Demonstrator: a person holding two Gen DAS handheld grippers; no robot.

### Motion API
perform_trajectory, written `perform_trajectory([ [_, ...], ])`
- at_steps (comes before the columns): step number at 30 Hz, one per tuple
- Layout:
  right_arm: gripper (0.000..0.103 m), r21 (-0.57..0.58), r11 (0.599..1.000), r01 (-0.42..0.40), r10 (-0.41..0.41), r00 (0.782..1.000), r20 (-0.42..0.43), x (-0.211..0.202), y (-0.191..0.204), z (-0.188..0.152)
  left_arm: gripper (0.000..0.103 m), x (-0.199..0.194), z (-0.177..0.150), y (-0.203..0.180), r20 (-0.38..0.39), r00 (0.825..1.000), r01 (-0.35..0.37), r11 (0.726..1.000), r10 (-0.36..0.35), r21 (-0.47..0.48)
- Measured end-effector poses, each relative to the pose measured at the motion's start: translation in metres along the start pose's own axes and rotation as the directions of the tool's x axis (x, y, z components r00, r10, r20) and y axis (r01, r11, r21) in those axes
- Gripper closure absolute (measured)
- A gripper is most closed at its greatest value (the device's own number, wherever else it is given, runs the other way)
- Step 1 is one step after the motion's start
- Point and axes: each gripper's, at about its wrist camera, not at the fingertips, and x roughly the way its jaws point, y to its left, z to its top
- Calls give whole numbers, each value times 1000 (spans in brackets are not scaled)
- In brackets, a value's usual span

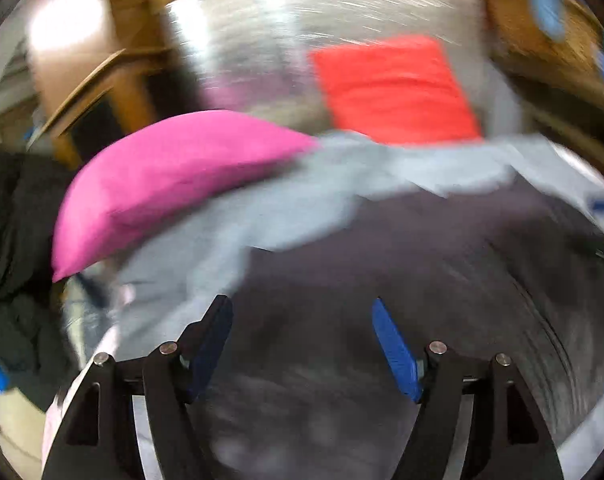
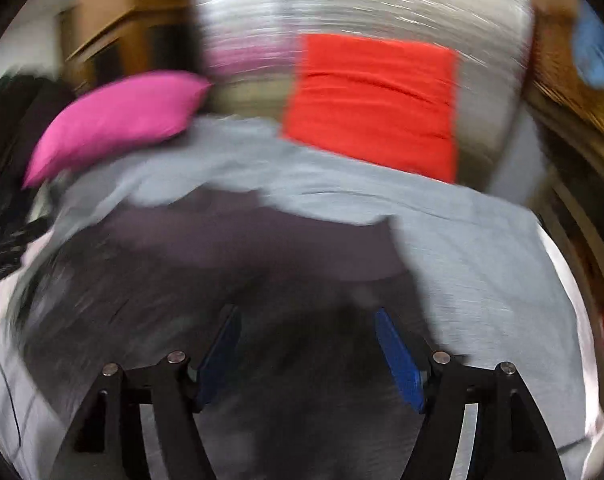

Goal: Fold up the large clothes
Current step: 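Press both tools down on the folded jacket to flatten it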

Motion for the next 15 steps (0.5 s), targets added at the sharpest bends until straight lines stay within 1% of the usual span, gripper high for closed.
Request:
perform_trajectory([
  [1, 29, -44, 999, 18, -18, 1000, -1, 2, 12, -5, 30, 4, -5, -16, -15, 1000, -2, 999, 2, 40],
  [2, 29, -105, 993, 49, -51, 998, -24, 11, 25, -12, 30, 18, -12, -33, -68, 998, 4, 997, 1, 79],
  [3, 29, -136, 988, 74, -85, 994, -75, 25, 30, -17, 29, 34, -16, -41, -122, 992, 4, 996, 7, 91],
  [4, 29, -134, 987, 92, -107, 988, -111, 36, 29, -20, 27, 51, -20, -43, -173, 985, 3, 997, 11, 81],
  [5, 27, -118, 985, 126, -143, 978, -152, 51, 22, -24, 22, 59, -19, -43, -195, 981, 8, 998, 4, 59],
  [6, 17, -97, 985, 142, -158, 971, -178, 62, 13, -25, 13, 66, -16, -37, -210, 978, 5, 1000, -1, 15],
  [7, 15, -70, 987, 145, -156, 969, -193, 66, 6, -25, 11, 71, -12, -29, -233, 973, 5, 1000, -12, -30],
  [8, 14, -22, 989, 143, -145, 968, -205, 70, -4, -24, 8, 76, -11, -21, -250, 967, 20, 998, -36, -65],
  [9, 11, 2, 990, 142, -138, 967, -212, 73, -9, -23, 4, 79, -13, -18, -256, 965, 30, 996, -51, -87],
  [10, 6, 8, 989, 146, -141, 966, -217, 75, -13, -23, 3, 80, -14, -15, -250, 967, 31, 995, -54, -95],
  [12, 3, 36, 988, 147, -135, 965, -225, 80, -17, -25, 2, 79, -16, -20, -239, 970, 25, 994, -49, -104],
  [15, 3, 89, 984, 152, -131, 969, -207, 76, -21, -28, 4, 67, -16, -13, -231, 971, 24, 987, -61, -161],
])
